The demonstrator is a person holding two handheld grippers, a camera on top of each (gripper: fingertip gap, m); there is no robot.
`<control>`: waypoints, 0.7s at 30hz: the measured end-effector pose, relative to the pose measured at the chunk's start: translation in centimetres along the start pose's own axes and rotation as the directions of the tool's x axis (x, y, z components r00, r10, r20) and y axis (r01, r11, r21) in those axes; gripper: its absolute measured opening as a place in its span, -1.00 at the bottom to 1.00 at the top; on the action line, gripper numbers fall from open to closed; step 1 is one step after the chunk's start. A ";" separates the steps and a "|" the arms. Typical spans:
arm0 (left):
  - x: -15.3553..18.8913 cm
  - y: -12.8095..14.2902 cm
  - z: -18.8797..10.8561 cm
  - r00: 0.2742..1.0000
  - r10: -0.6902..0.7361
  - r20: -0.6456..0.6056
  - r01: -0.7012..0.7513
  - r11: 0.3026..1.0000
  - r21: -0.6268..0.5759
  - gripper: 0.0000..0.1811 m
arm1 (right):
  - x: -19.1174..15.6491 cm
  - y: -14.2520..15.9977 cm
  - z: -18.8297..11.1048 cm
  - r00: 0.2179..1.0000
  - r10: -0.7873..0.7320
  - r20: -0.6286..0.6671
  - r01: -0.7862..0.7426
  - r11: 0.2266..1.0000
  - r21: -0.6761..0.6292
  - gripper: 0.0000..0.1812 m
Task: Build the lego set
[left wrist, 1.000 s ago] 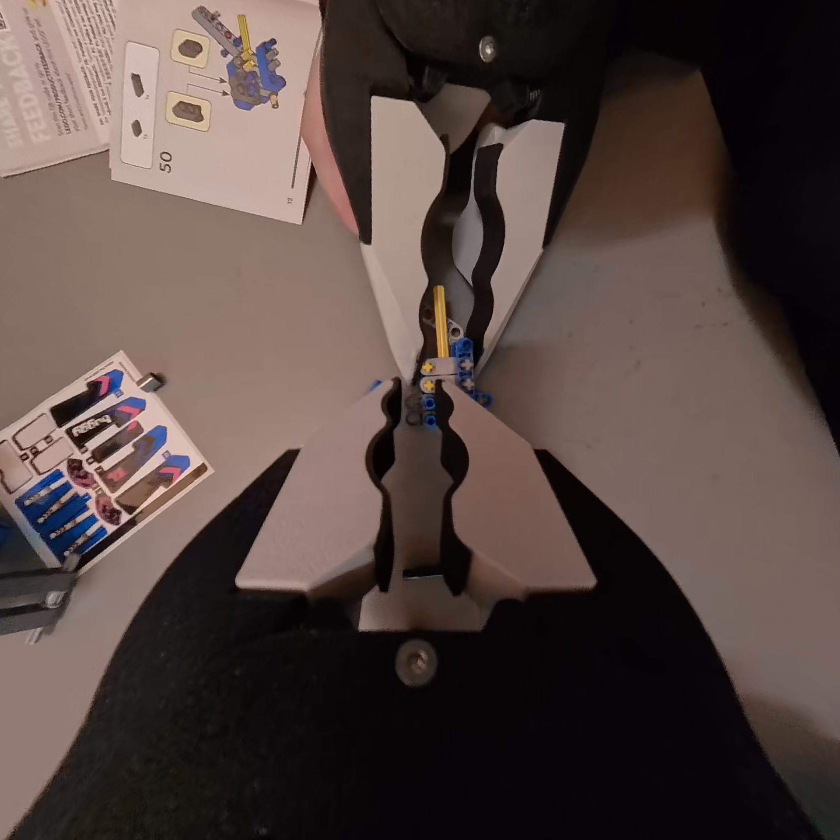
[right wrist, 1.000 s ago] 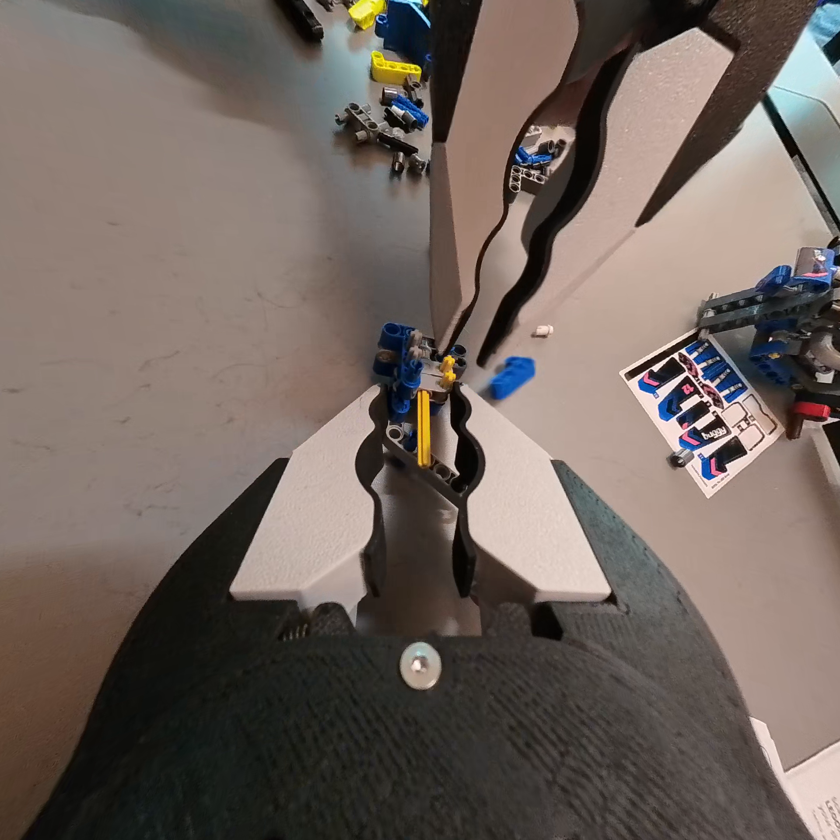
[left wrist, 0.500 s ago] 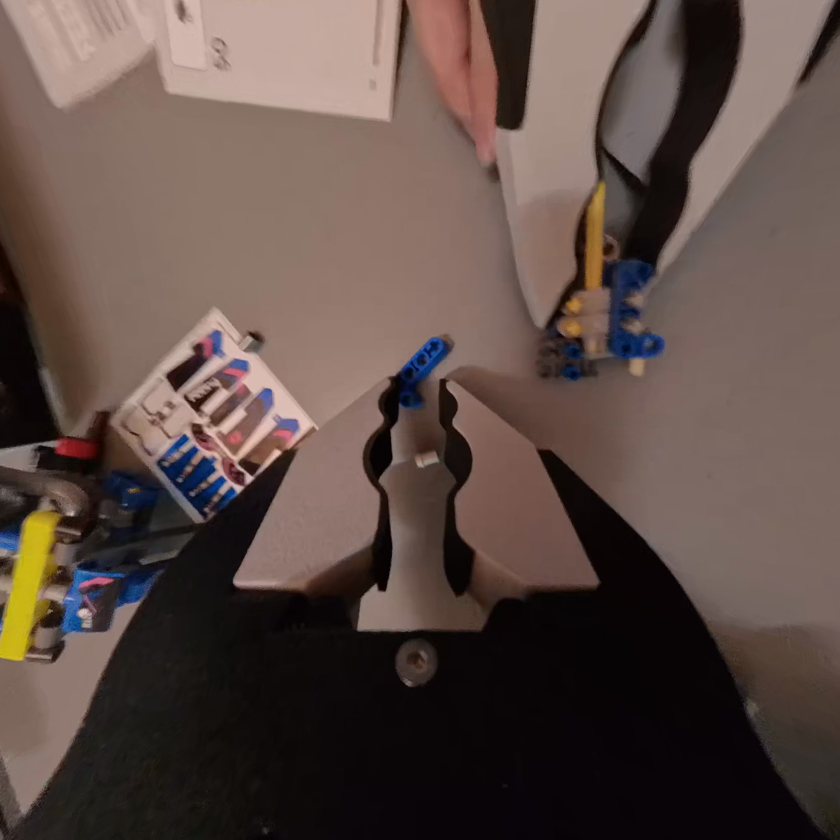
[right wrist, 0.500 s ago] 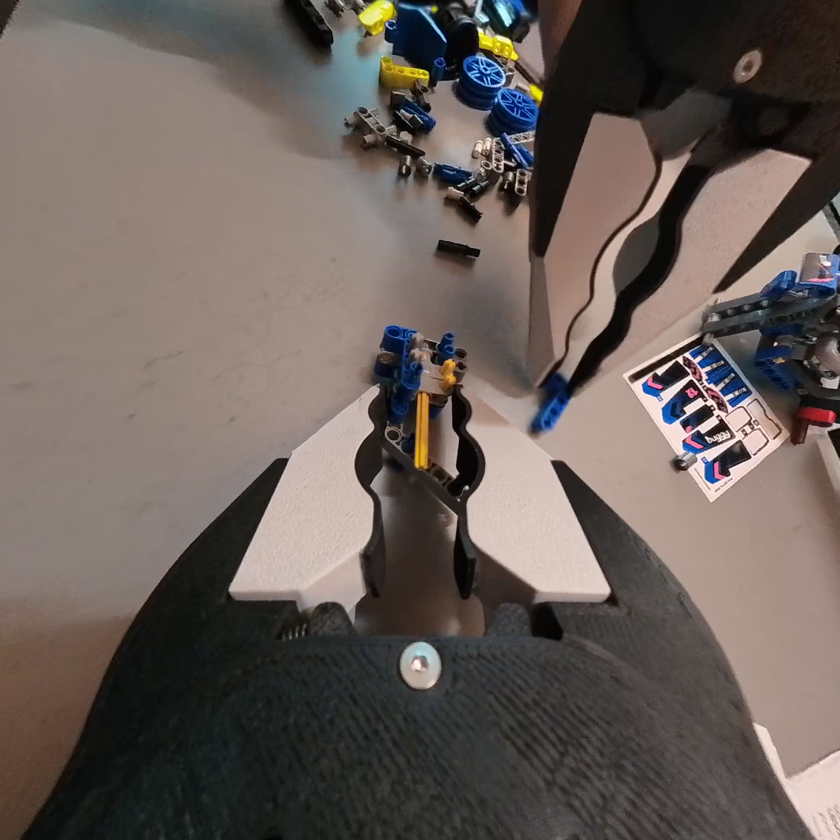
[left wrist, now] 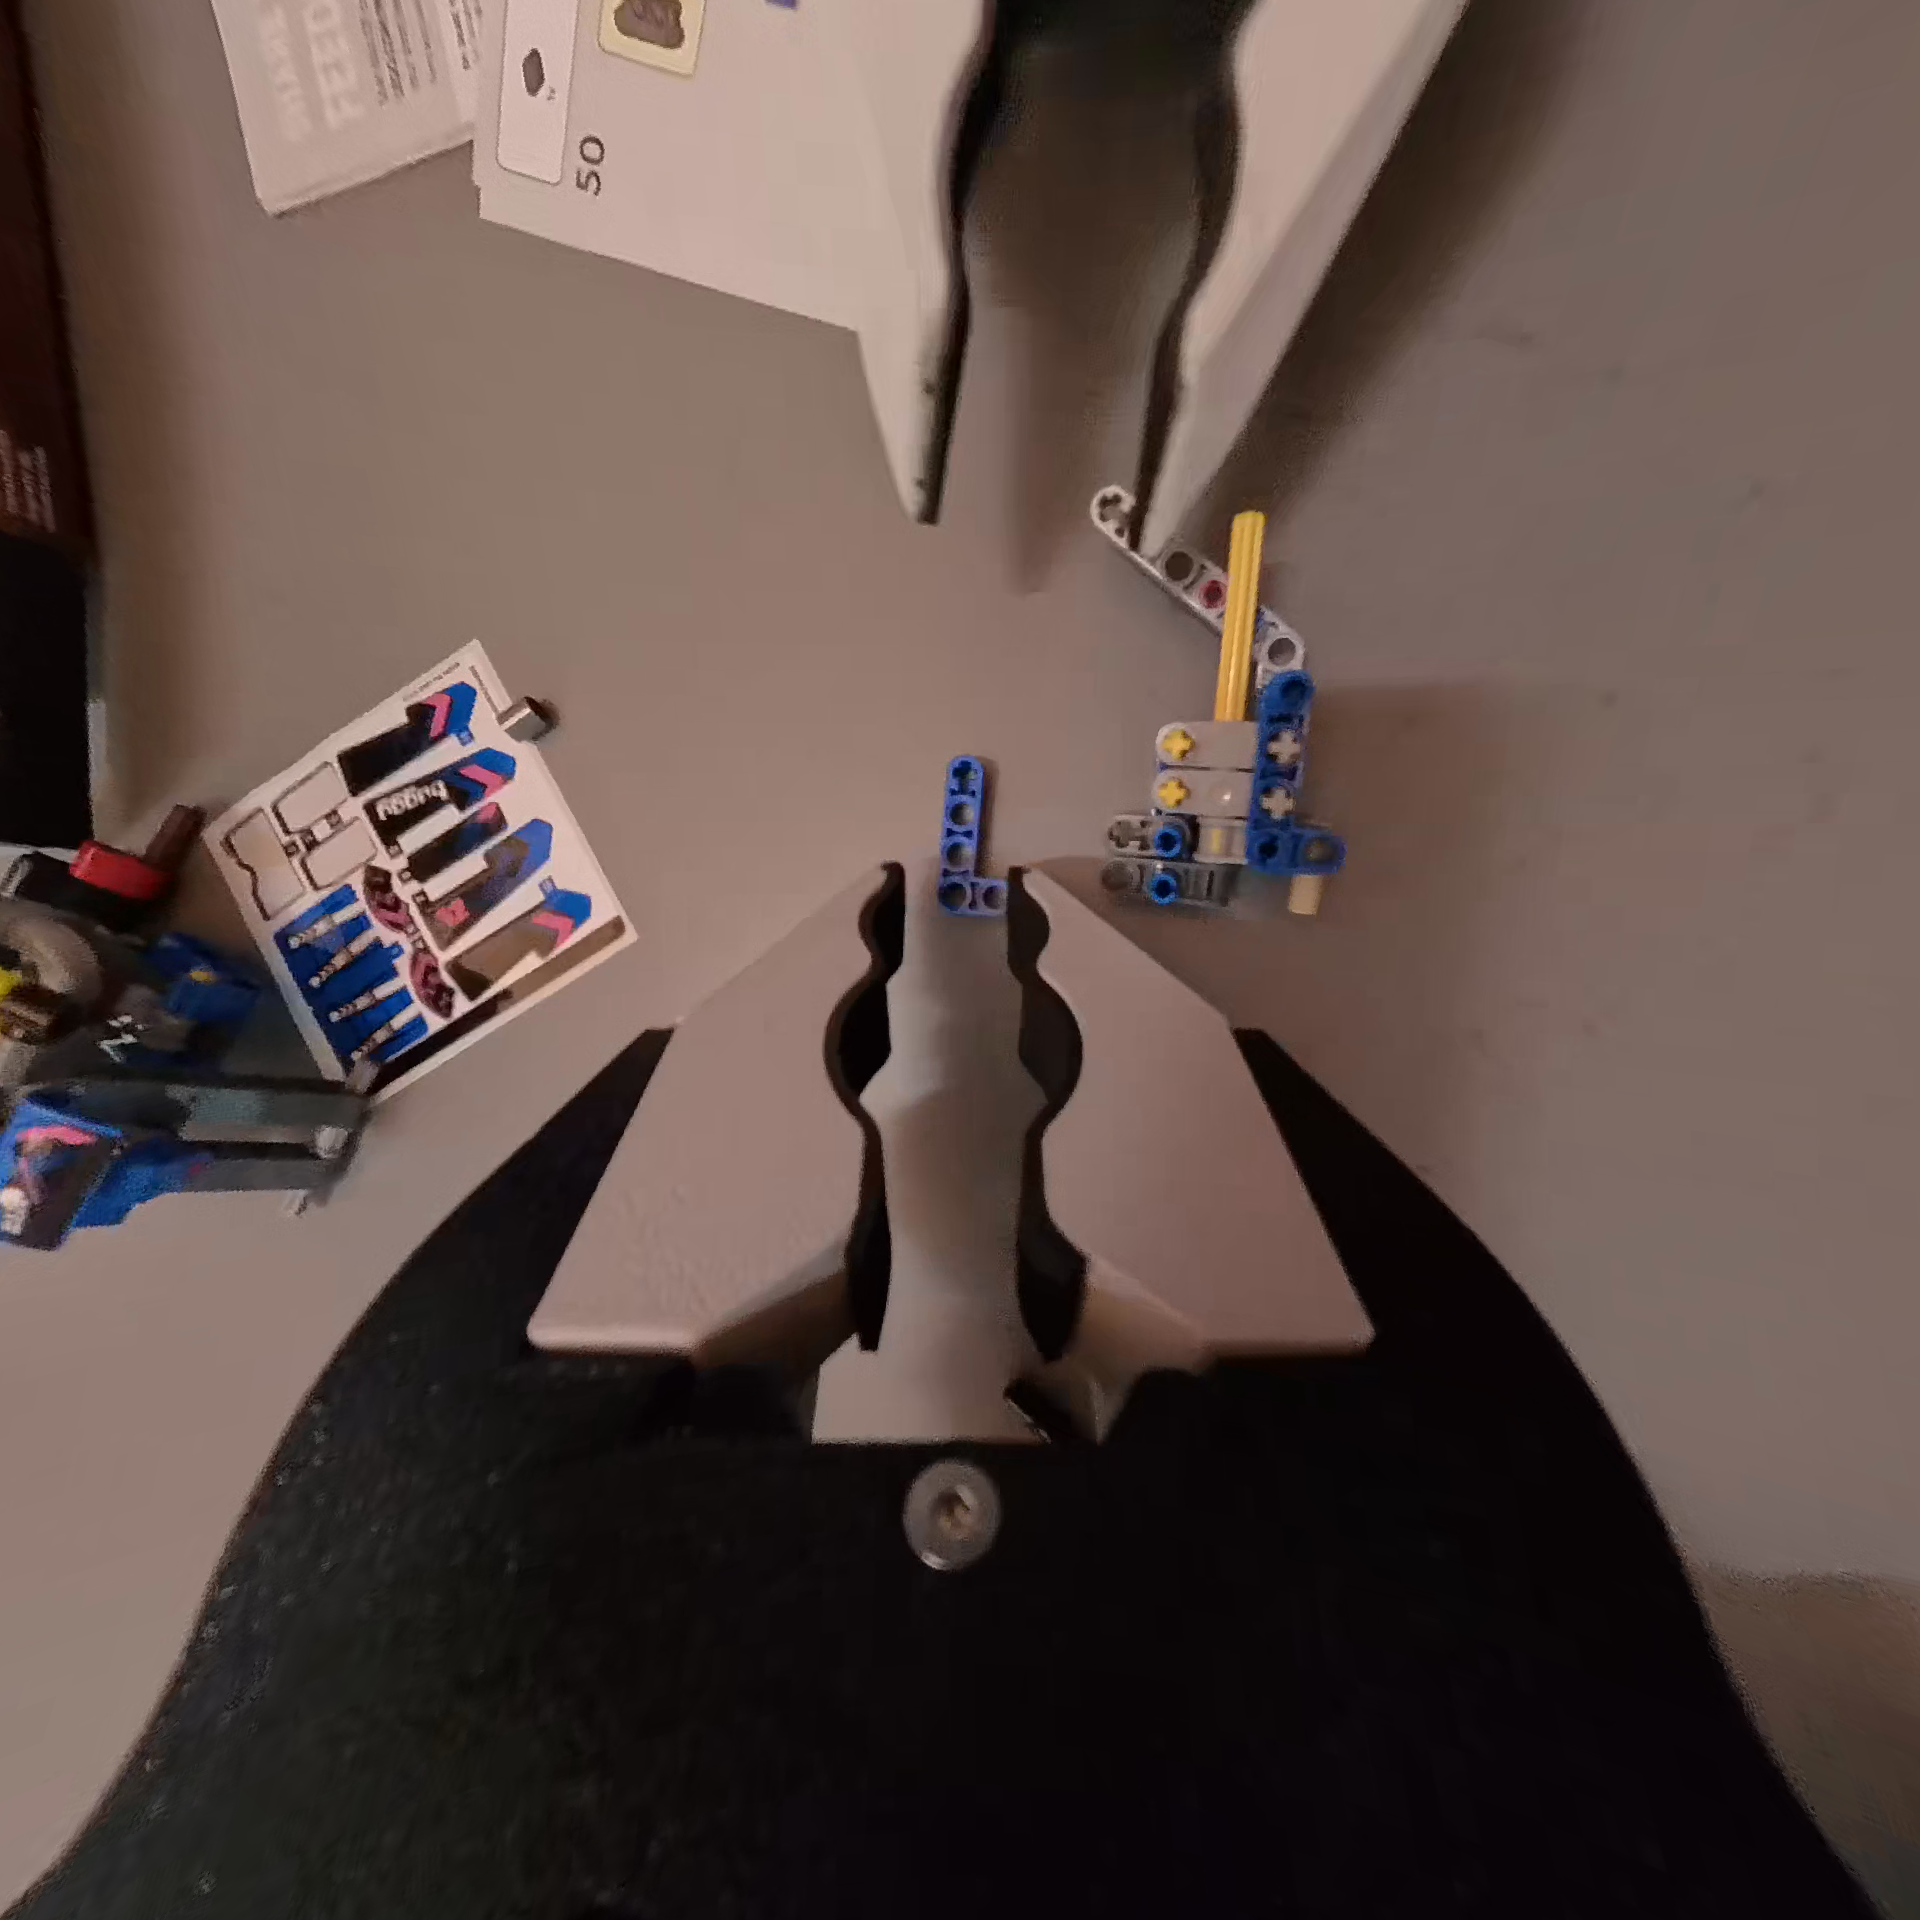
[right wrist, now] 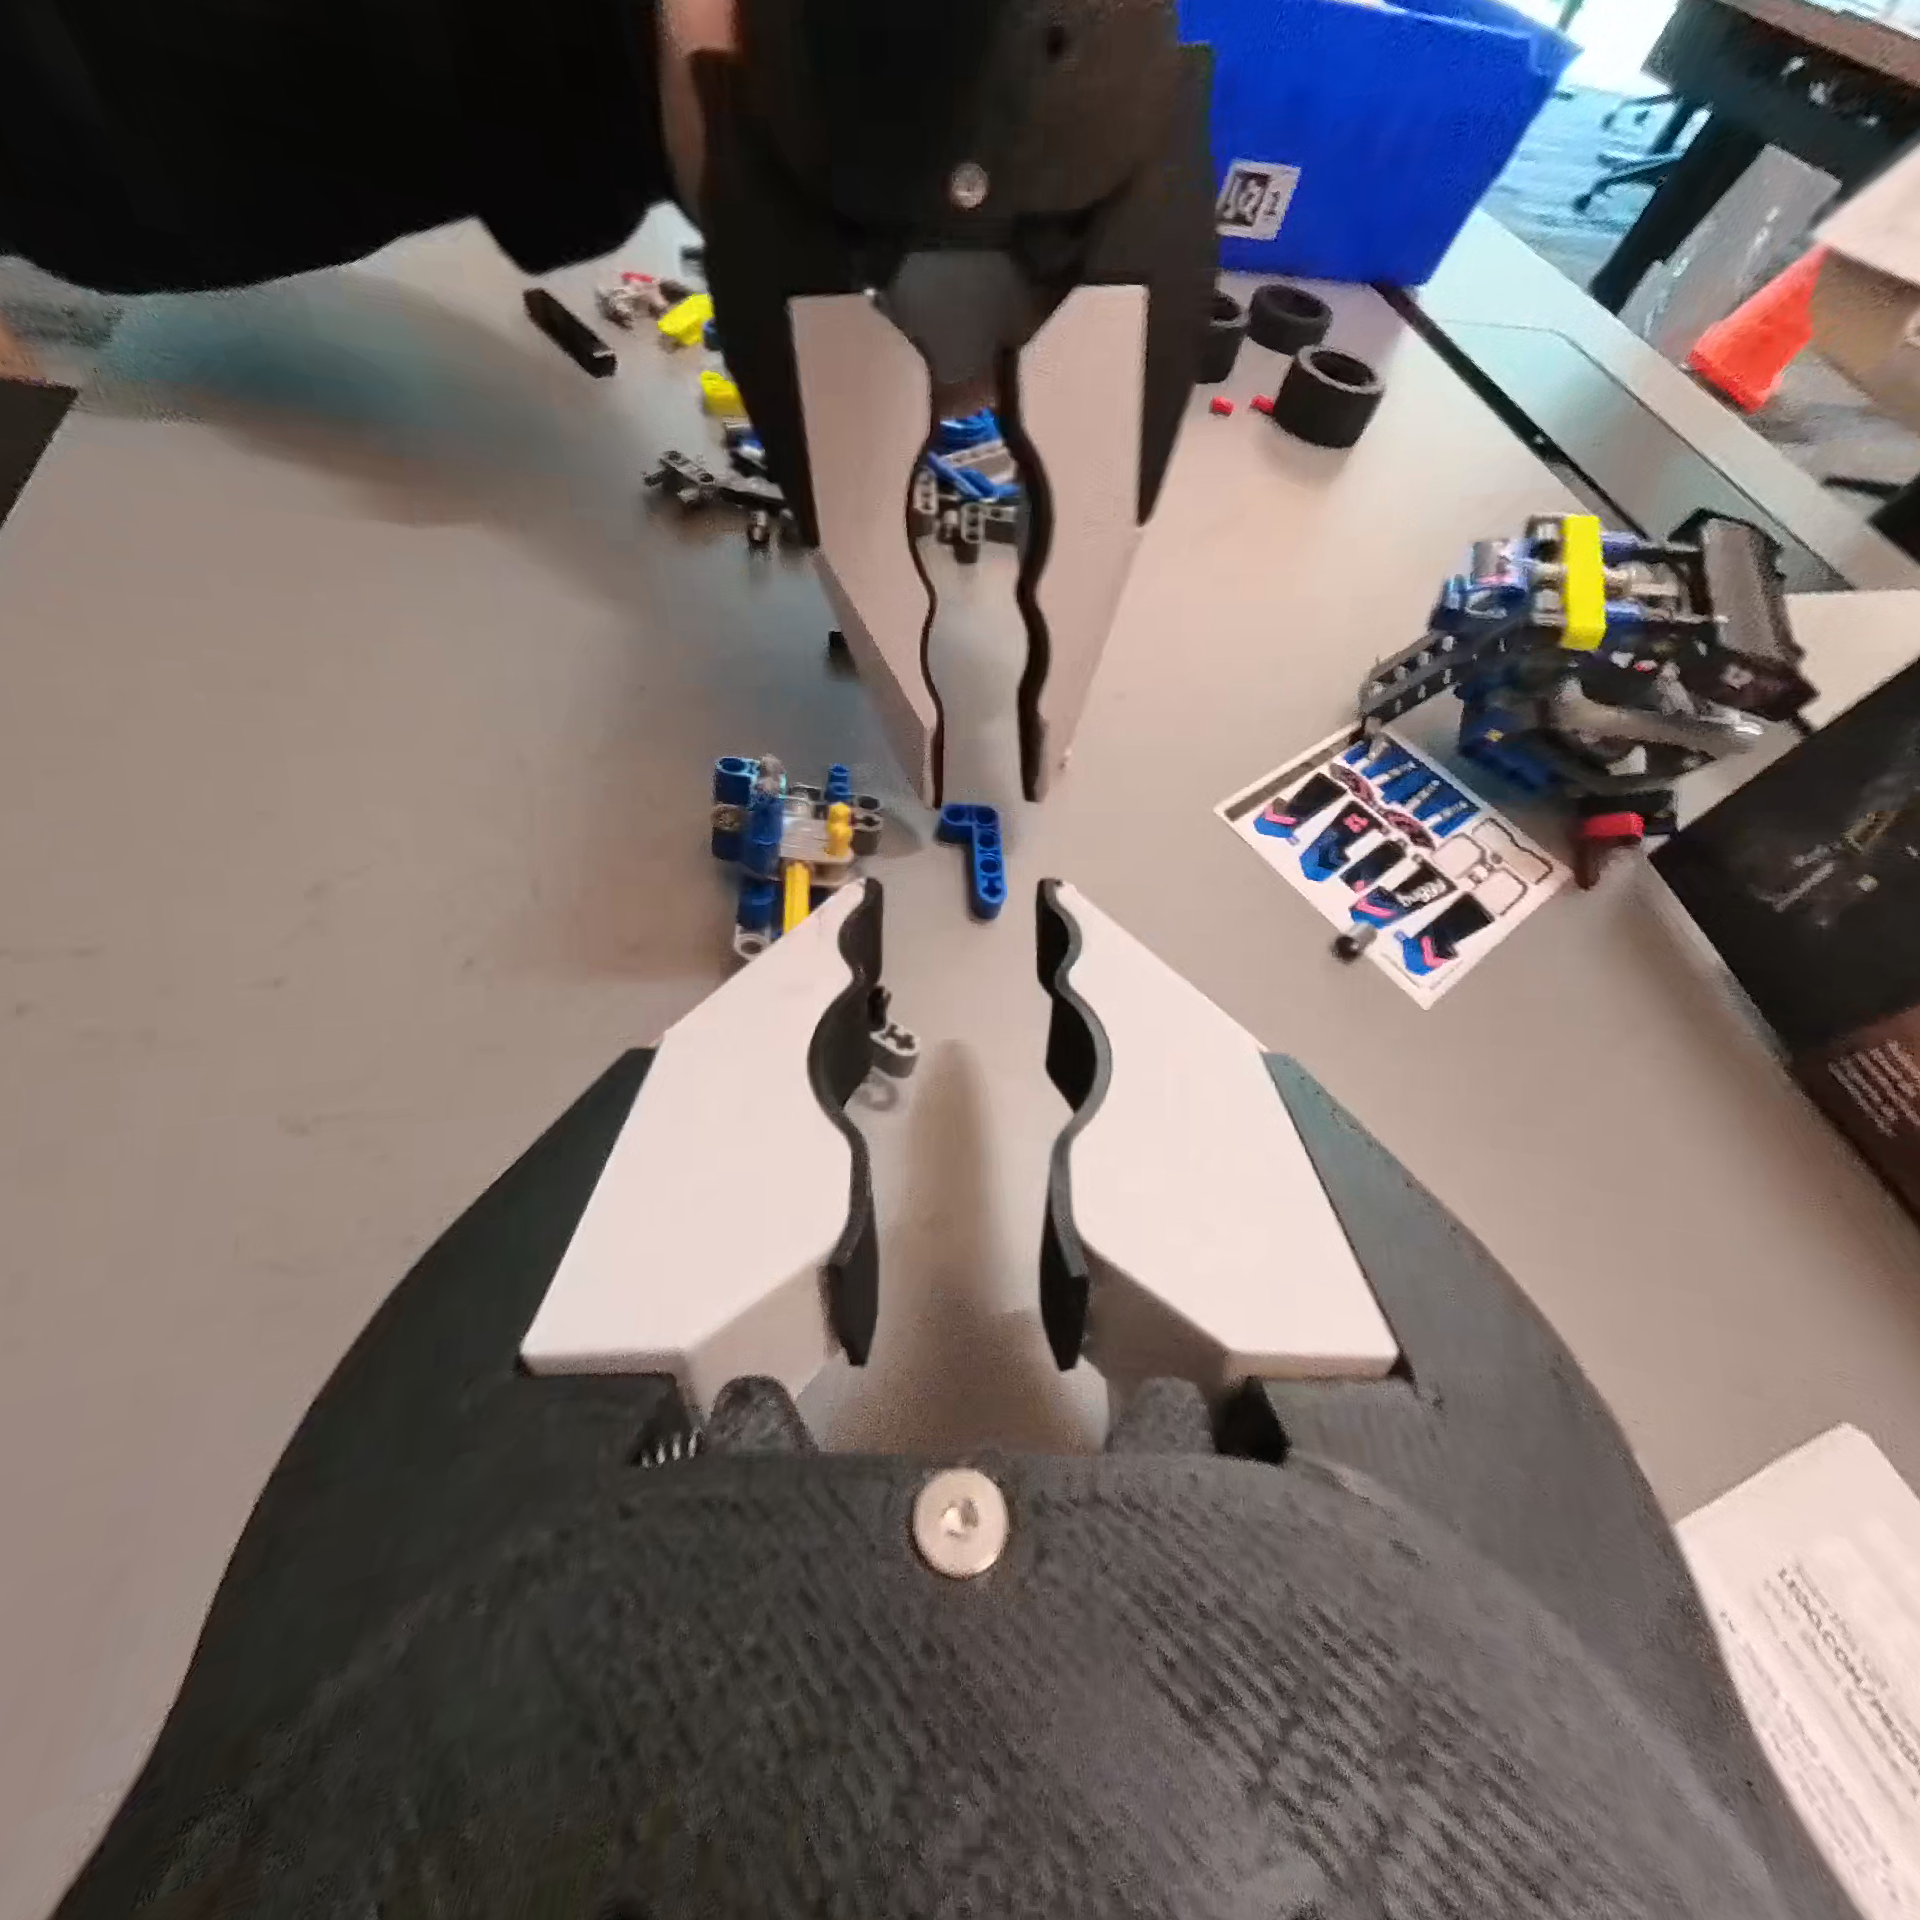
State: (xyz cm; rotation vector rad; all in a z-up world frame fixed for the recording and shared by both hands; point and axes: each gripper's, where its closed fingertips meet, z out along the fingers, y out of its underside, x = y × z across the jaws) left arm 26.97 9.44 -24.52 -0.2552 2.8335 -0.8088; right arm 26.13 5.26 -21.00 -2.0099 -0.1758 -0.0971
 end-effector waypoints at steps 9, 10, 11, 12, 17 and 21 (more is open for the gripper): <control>-0.6 -0.5 0.8 1.000 -0.012 -0.022 0.010 0.998 -0.063 -0.85 | -1.9 -1.1 0.1 0.996 -0.028 0.083 0.023 0.998 0.057 -0.58; -0.5 -0.4 0.9 0.999 -0.014 -0.030 0.012 0.997 -0.070 -0.85 | -2.1 -1.0 0.2 0.996 -0.021 0.092 0.016 0.999 0.051 -0.58; -0.4 -0.5 1.0 0.999 -0.013 -0.038 0.010 0.998 -0.068 -0.88 | -2.3 -0.9 0.4 0.995 -0.011 0.100 0.007 0.999 0.044 -0.58; -0.3 -0.6 1.1 0.999 -0.011 -0.046 0.009 0.998 -0.061 -0.91 | -2.5 -0.9 0.6 0.994 -0.003 0.110 -0.001 0.999 0.037 -0.58; 0.0 -0.4 1.0 0.998 -0.010 -0.057 0.007 0.998 -0.065 -0.88 | -3.1 0.0 1.0 0.989 0.017 0.146 -0.013 0.999 -0.029 -0.60; 0.0 -0.6 1.1 0.998 -0.001 -0.067 -0.002 0.999 -0.054 -0.91 | -3.5 0.2 1.3 0.988 0.008 0.155 -0.001 0.999 -0.049 -0.61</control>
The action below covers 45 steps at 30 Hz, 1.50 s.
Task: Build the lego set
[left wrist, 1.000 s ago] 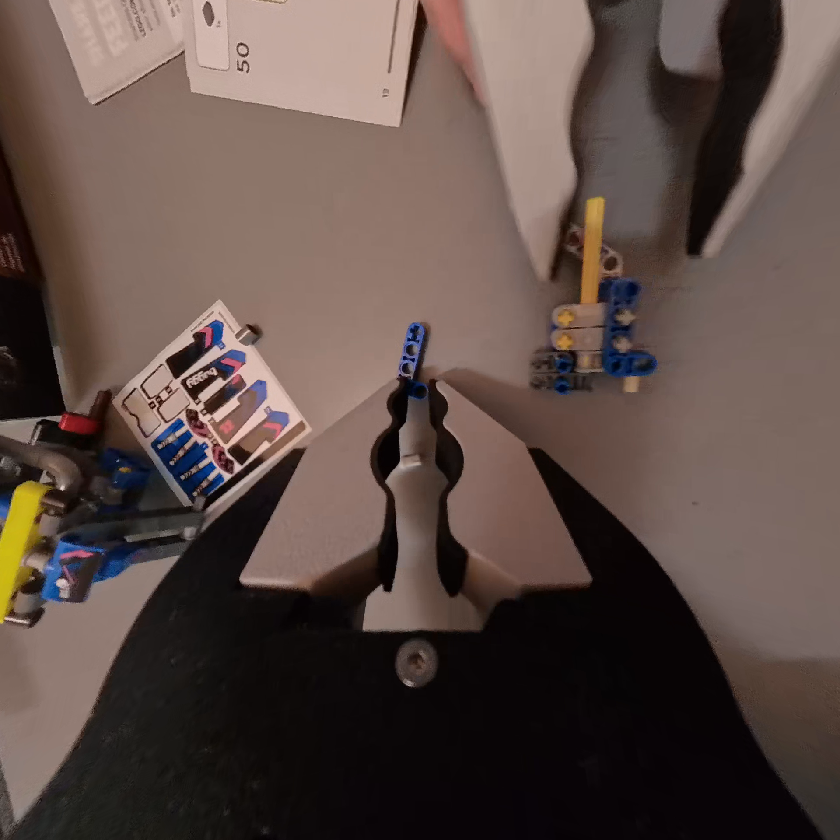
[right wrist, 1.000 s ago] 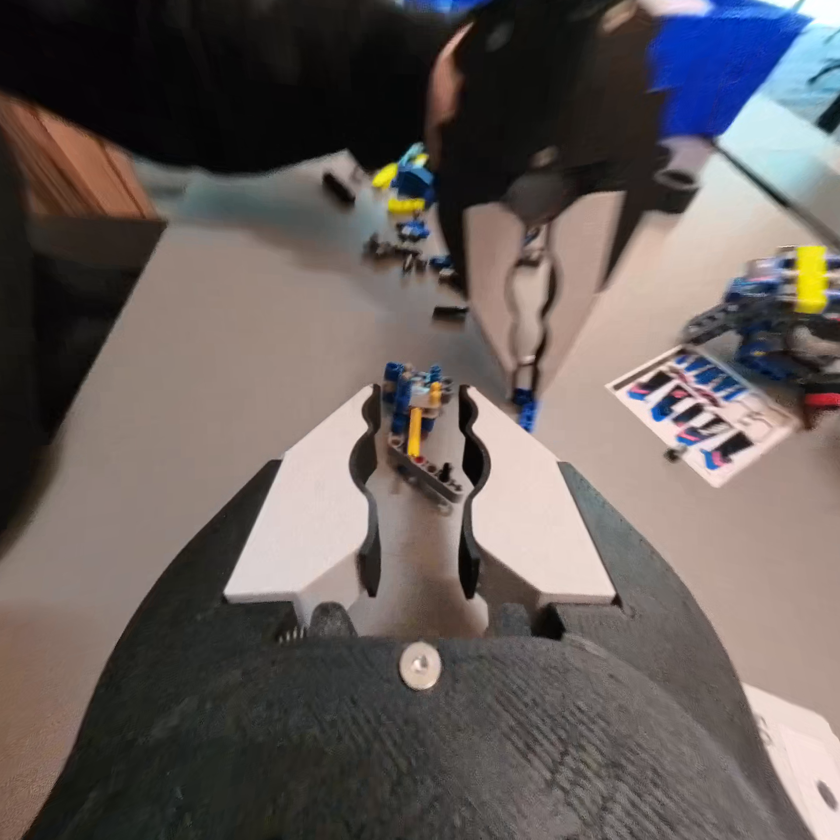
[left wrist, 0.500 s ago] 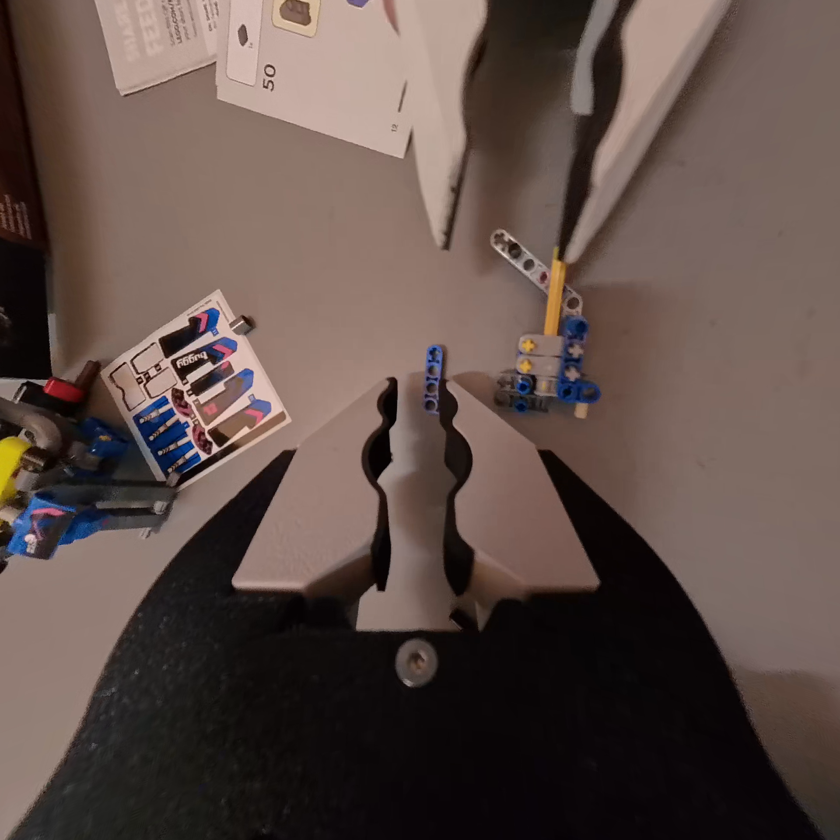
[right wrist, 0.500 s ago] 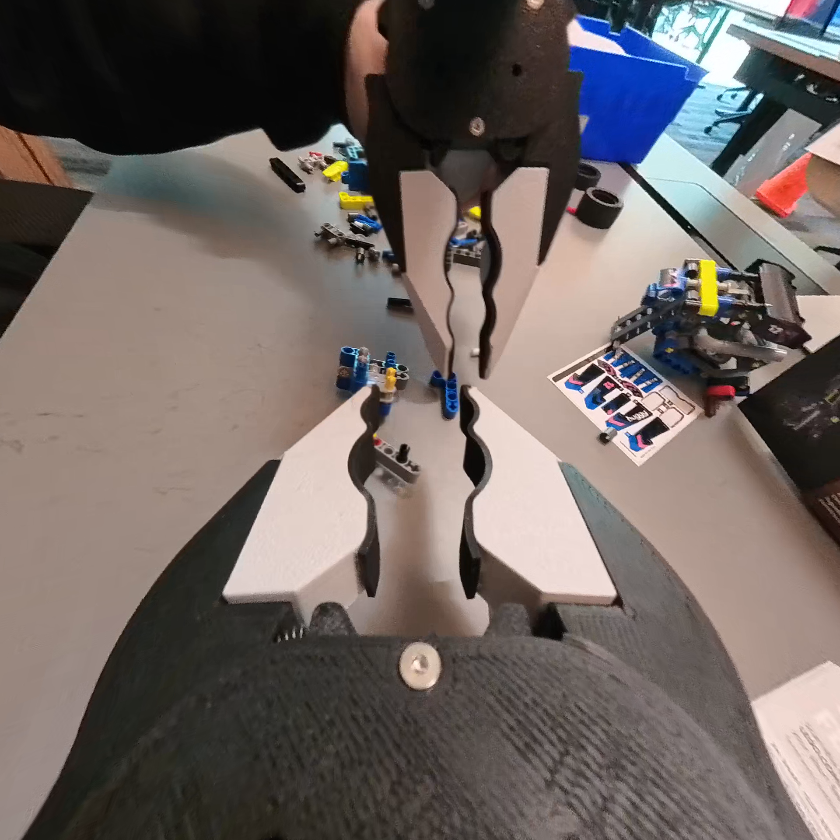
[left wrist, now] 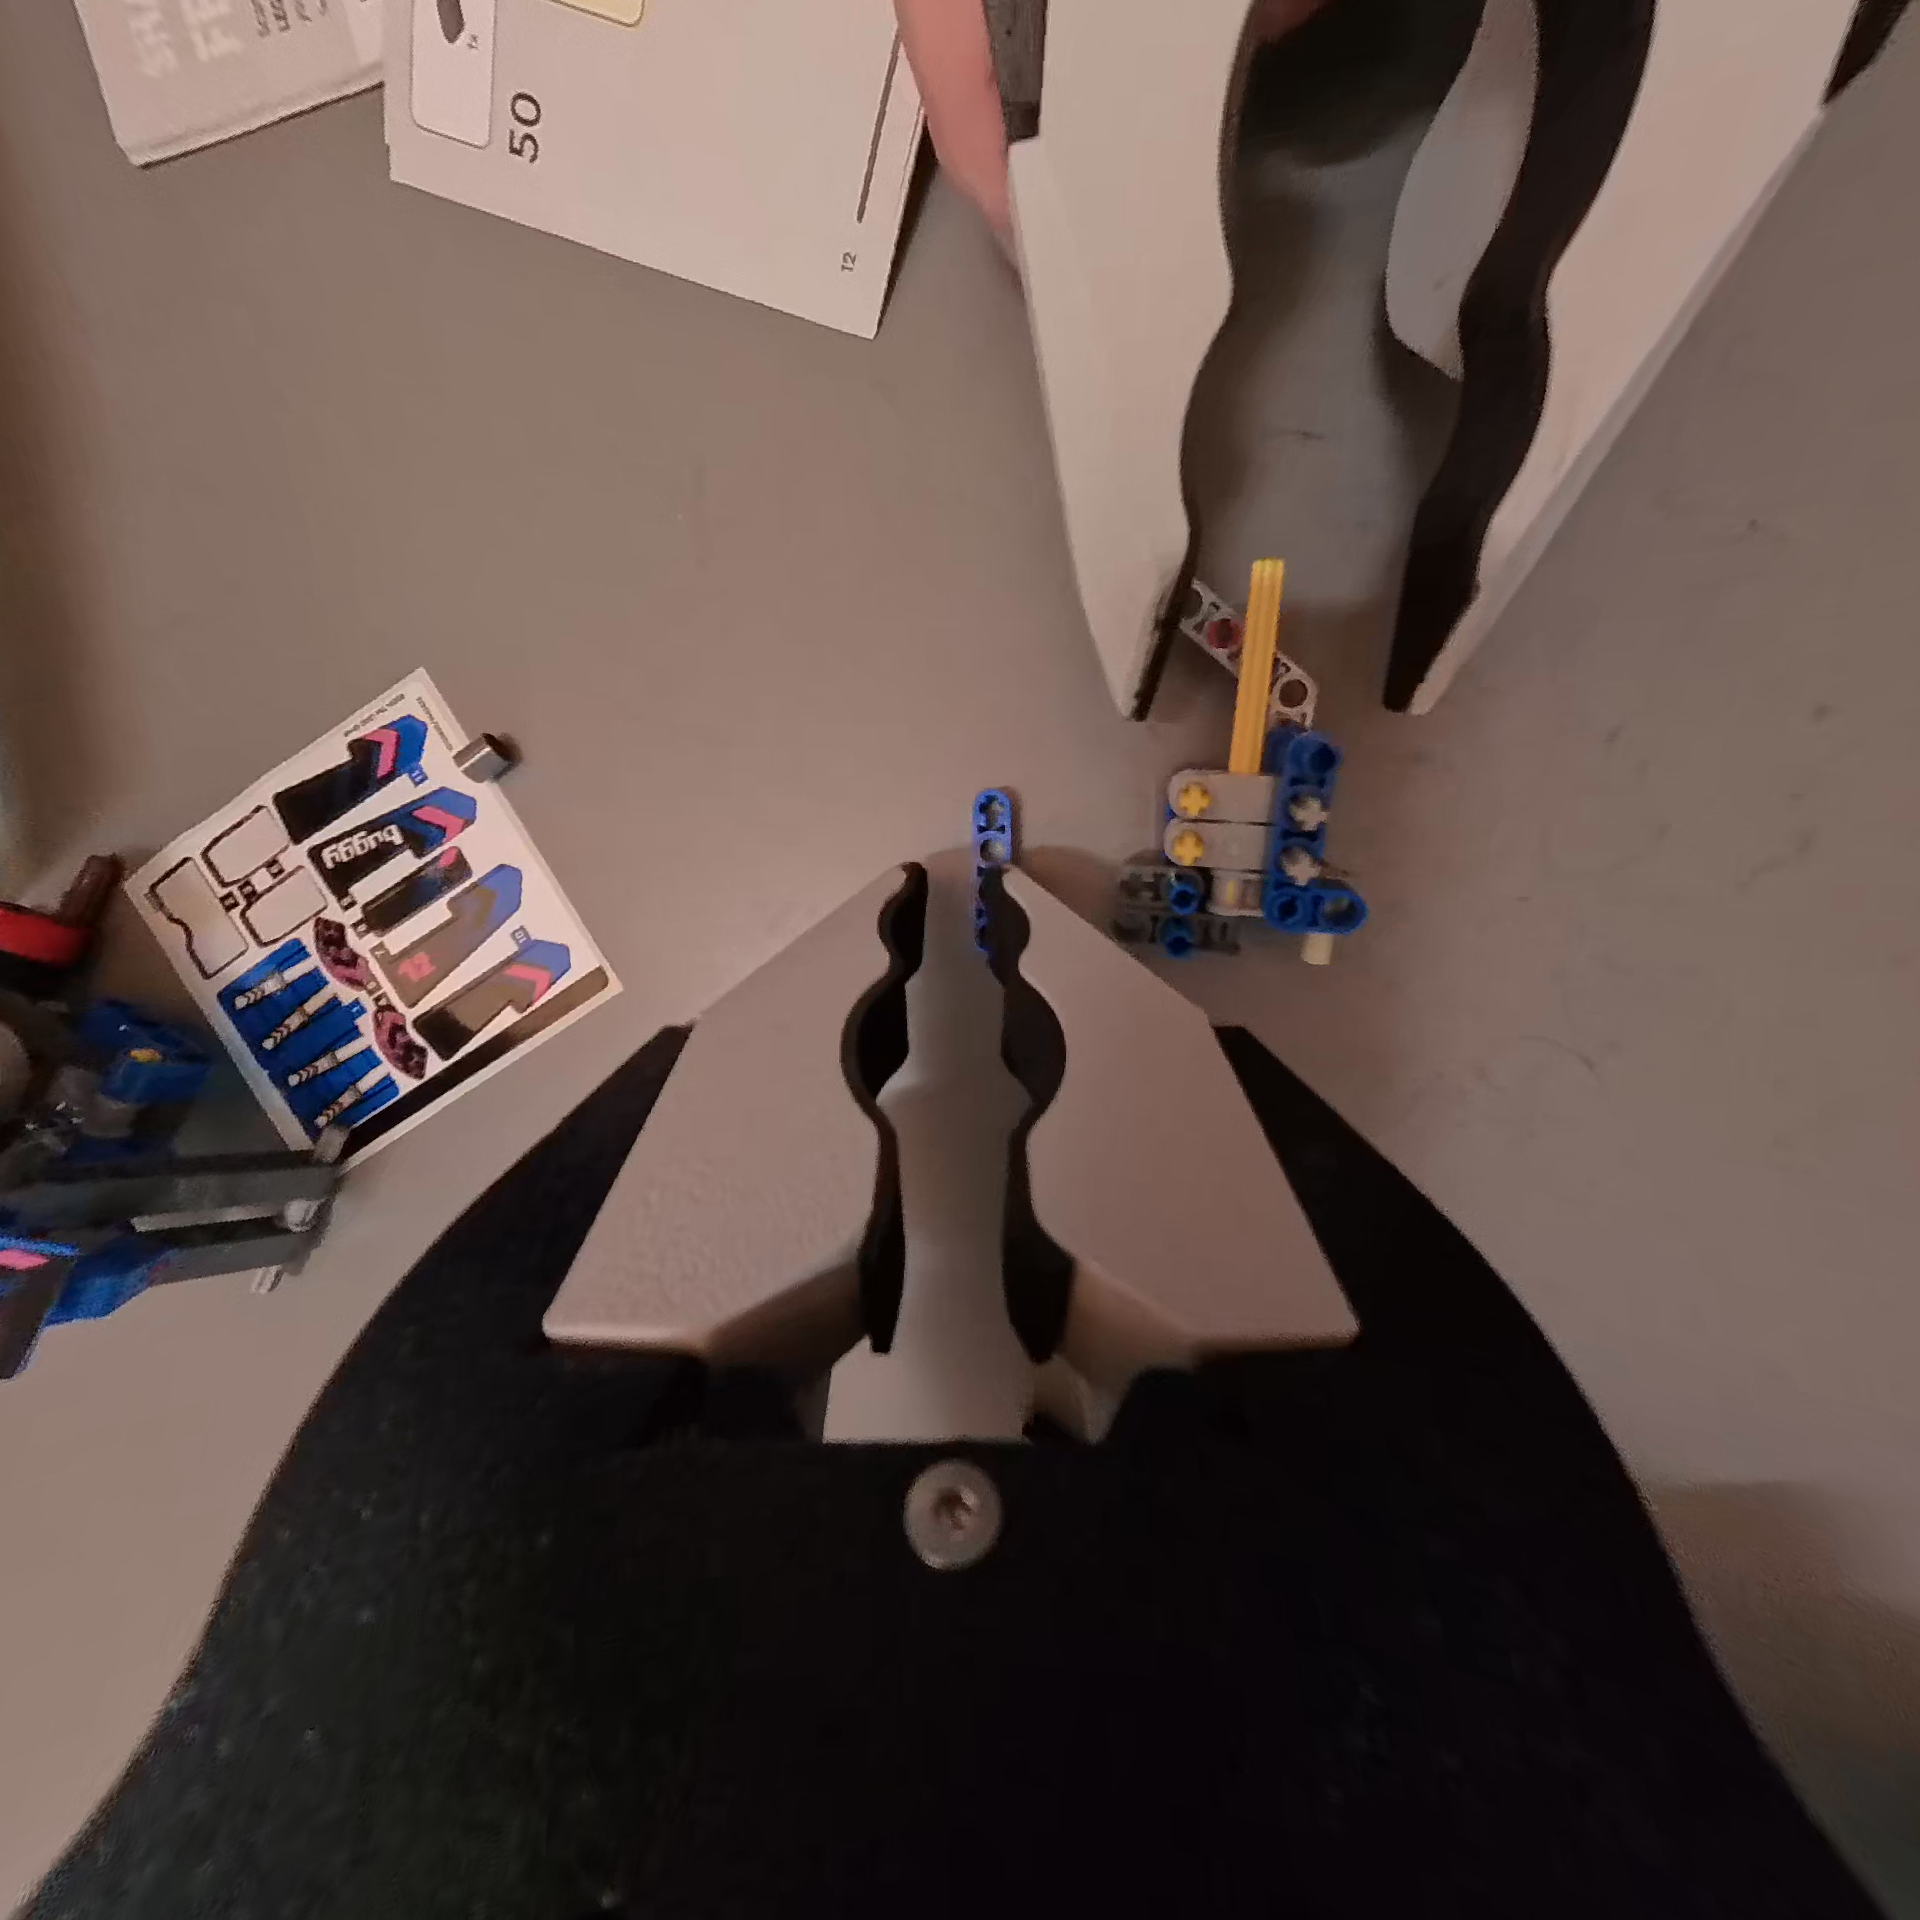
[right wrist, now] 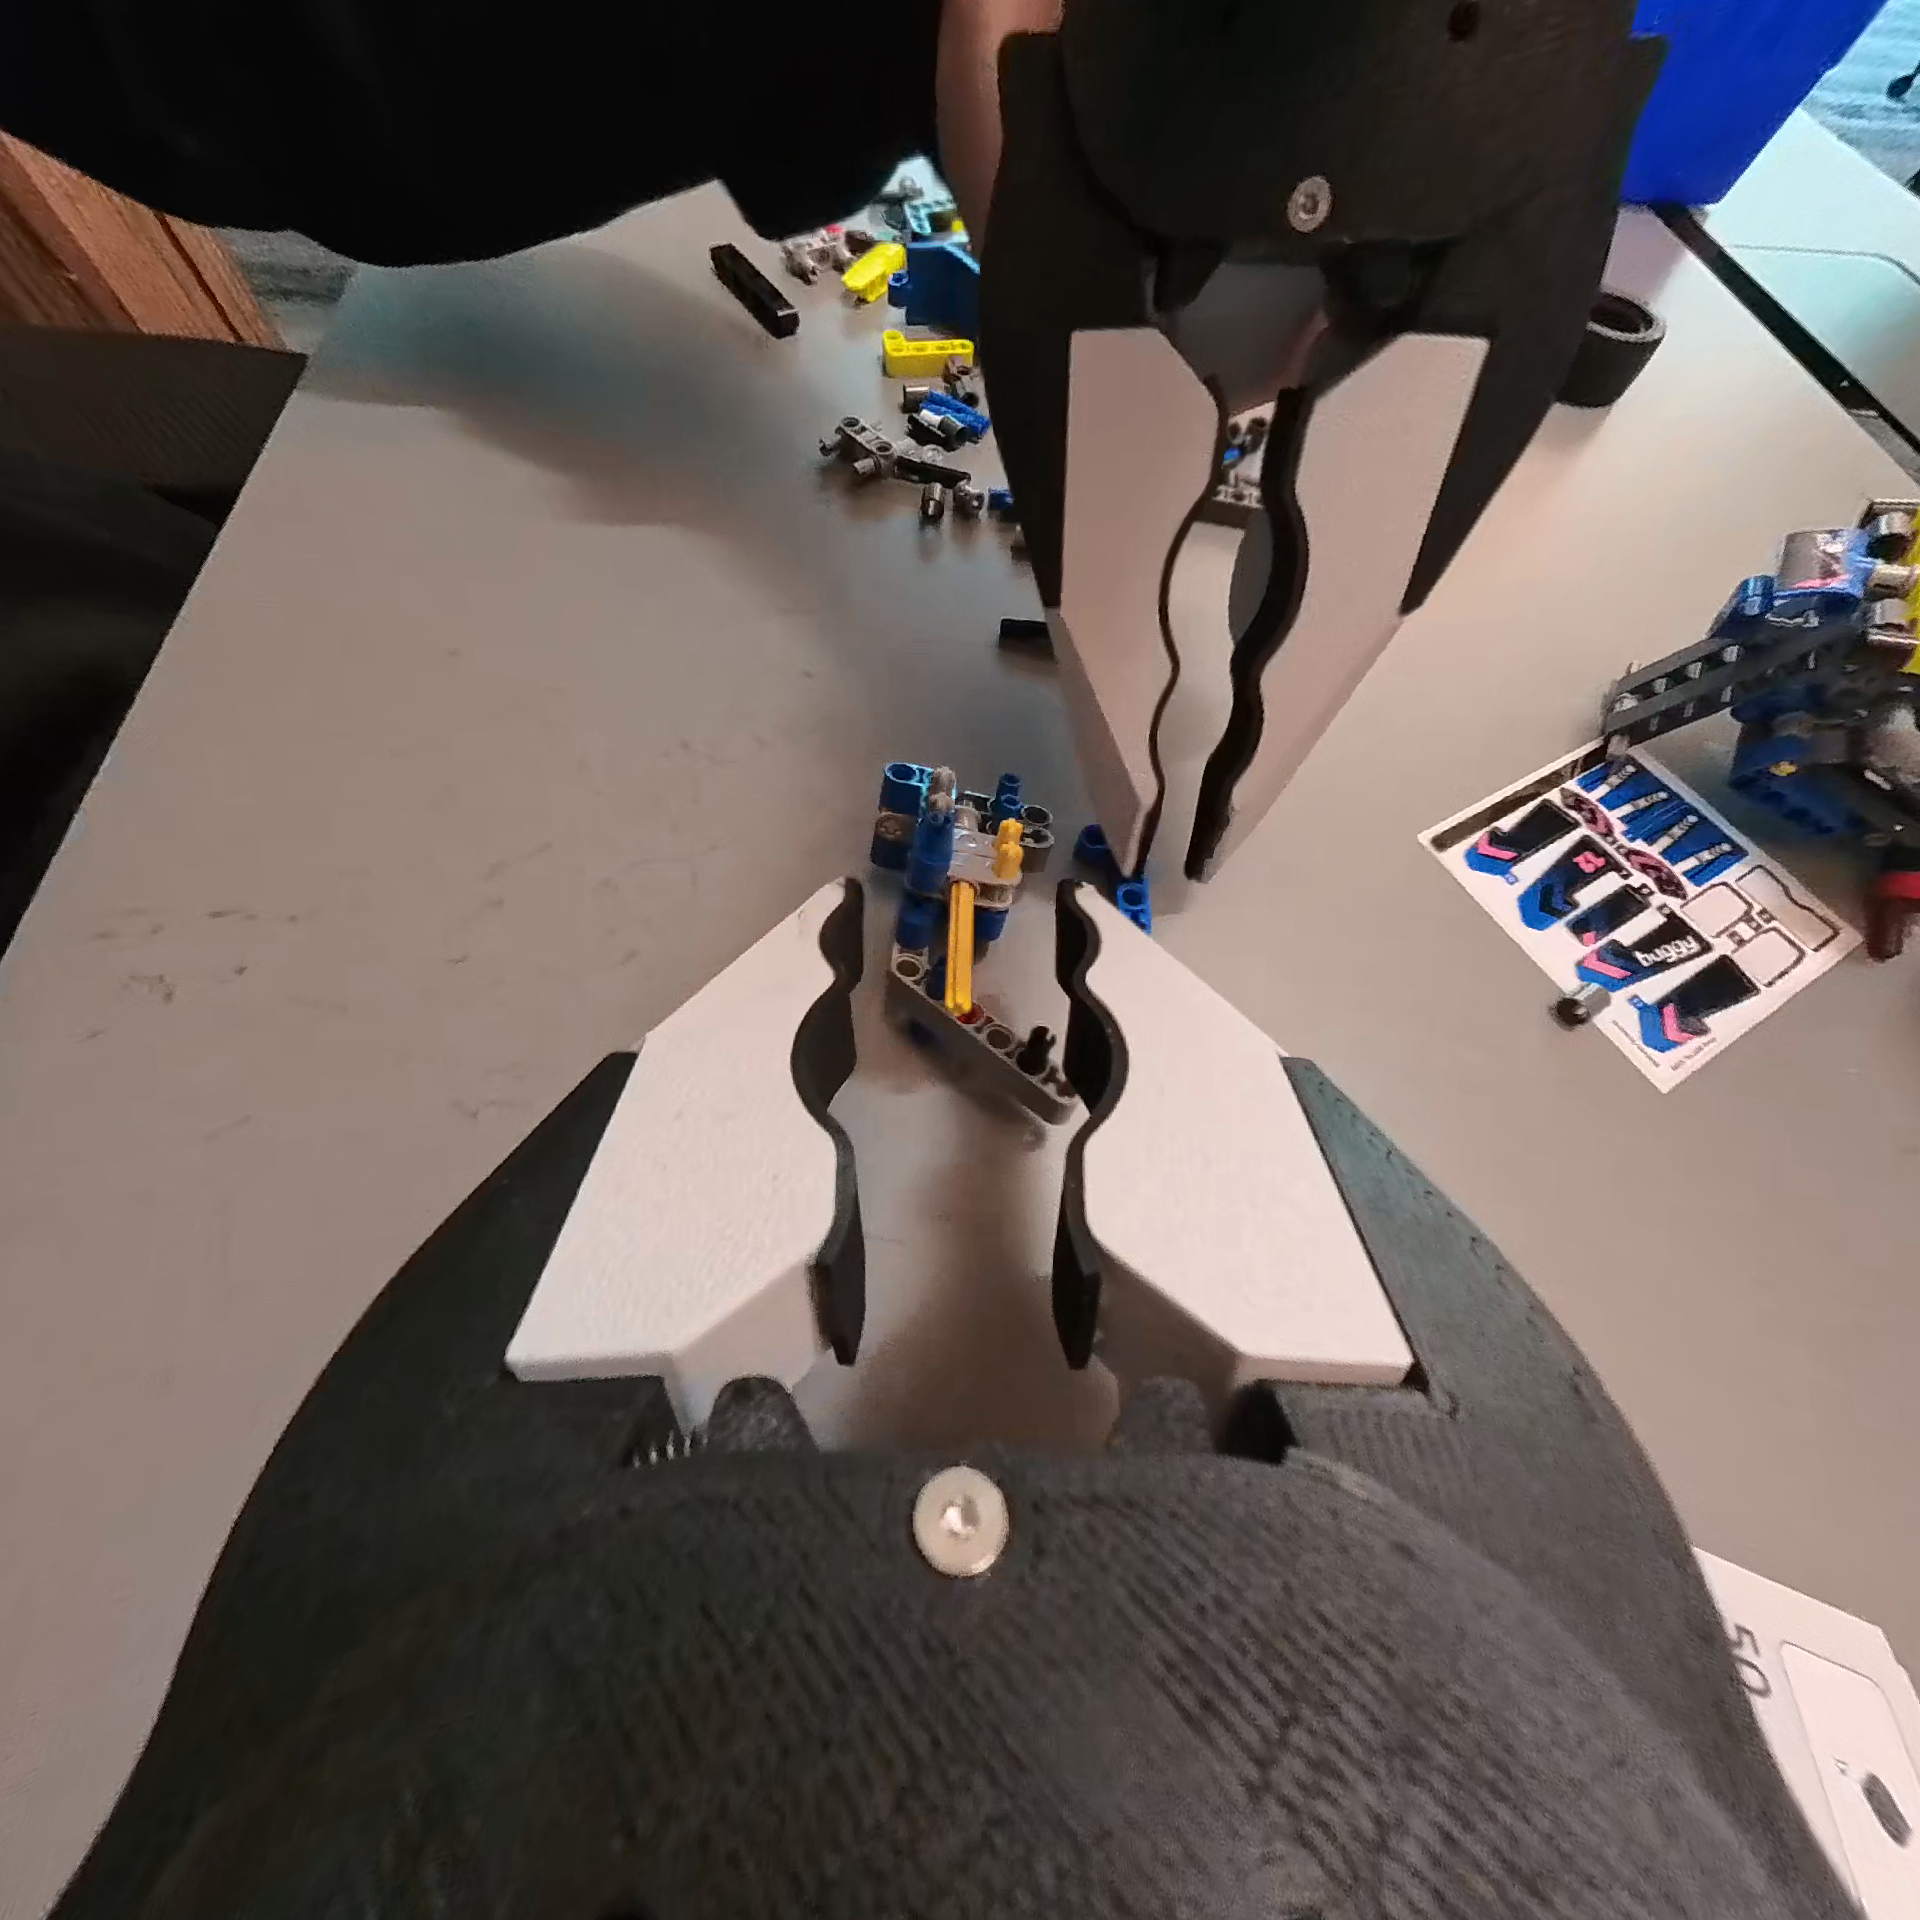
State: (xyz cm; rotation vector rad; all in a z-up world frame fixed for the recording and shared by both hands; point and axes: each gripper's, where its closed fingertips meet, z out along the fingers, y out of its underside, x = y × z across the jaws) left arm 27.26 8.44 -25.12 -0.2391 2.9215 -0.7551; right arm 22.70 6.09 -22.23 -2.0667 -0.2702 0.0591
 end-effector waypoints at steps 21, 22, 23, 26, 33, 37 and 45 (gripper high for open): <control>1.1 0.0 0.4 0.999 0.023 -0.045 -0.023 1.000 -0.006 -0.86 | 0.1 0.5 0.6 0.999 -0.036 -0.026 0.034 0.998 -0.046 -0.68; 1.0 -0.1 0.3 0.999 0.022 -0.044 -0.022 1.000 0.001 -0.84 | 0.1 0.5 0.6 0.999 -0.036 -0.025 0.035 0.998 -0.045 -0.68; 1.1 -0.4 0.2 0.999 0.023 -0.046 -0.023 1.000 0.012 -0.86 | 0.1 0.5 0.6 0.999 -0.037 -0.026 0.036 0.998 -0.046 -0.68; 1.1 -0.6 0.2 0.998 0.030 -0.048 -0.029 1.000 0.010 -0.97 | 0.0 0.6 0.7 0.999 -0.042 -0.027 0.040 0.998 -0.056 -0.68; 1.1 -0.7 0.3 0.998 0.026 -0.051 -0.026 1.000 0.009 -1.00 | 0.0 0.7 0.8 0.999 -0.043 -0.025 0.041 0.997 -0.062 -0.68; 0.9 -0.7 0.0 0.999 0.024 -0.038 -0.023 1.000 0.011 -0.91 | 0.0 0.7 0.8 0.999 -0.042 -0.024 0.040 0.997 -0.061 -0.68; 1.1 -0.6 0.2 0.999 0.029 -0.041 -0.030 1.000 -0.009 -0.92 | 0.0 0.7 0.8 0.999 -0.043 -0.022 0.041 0.997 -0.068 -0.69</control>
